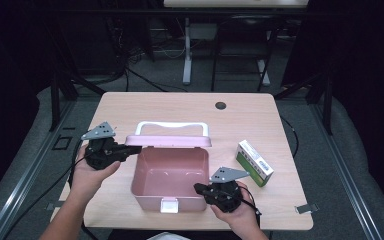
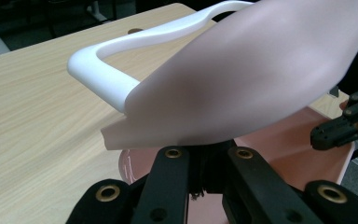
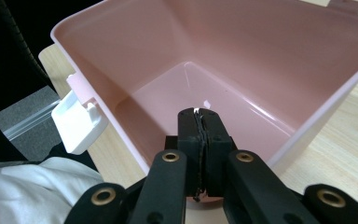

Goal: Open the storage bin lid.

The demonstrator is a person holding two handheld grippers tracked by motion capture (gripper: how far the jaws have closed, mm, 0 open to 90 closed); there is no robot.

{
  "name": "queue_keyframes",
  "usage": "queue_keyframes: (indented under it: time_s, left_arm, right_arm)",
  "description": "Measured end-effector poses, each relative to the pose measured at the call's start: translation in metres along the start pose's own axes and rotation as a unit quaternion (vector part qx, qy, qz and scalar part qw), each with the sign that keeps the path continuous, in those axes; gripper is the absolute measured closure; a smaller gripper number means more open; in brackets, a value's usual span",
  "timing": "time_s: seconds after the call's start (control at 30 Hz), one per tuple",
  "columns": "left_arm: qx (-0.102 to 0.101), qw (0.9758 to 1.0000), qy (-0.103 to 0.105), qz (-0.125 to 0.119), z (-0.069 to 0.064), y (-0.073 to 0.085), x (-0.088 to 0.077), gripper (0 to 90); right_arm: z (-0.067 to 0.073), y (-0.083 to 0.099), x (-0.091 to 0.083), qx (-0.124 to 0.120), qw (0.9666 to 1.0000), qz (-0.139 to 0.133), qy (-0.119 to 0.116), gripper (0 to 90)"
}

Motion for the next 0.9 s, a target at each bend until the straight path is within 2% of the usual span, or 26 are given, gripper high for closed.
queue_keyframes:
  time_s: [0.43, 0.6, 0.77, 0.9]
  left_arm:
    - [-0.004, 1.0000, -0.001, -0.002, 0.005, -0.007, 0.002, 89.3]
    - [-0.006, 1.0000, -0.001, -0.004, 0.006, -0.008, 0.004, 89.3]
    - [-0.007, 1.0000, -0.003, -0.003, 0.008, -0.009, 0.005, 89.3]
    - [-0.010, 0.9999, -0.003, -0.005, 0.009, -0.009, 0.006, 89.3]
  right_arm:
    - [0.010, 0.001, 0.007, -0.010, 0.9999, 0.004, -0.001, 87.4]
    - [0.009, 0.001, 0.008, -0.009, 0.9999, 0.000, -0.004, 86.3]
    - [0.007, 0.000, 0.010, -0.012, 0.9999, 0.000, 0.011, 88.5]
    - [0.005, -0.001, 0.016, -0.023, 0.9994, 0.006, 0.024, 88.4]
Point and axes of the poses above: each handheld gripper's, and its own axes: x roughly forward along the jaws, y roughly out of its underside, z roughly to its left, the point moved 3 cm from there along x, roughly forward along the jaws, and after that the axes turned 9 degrees about z, right-handed, at the moved point
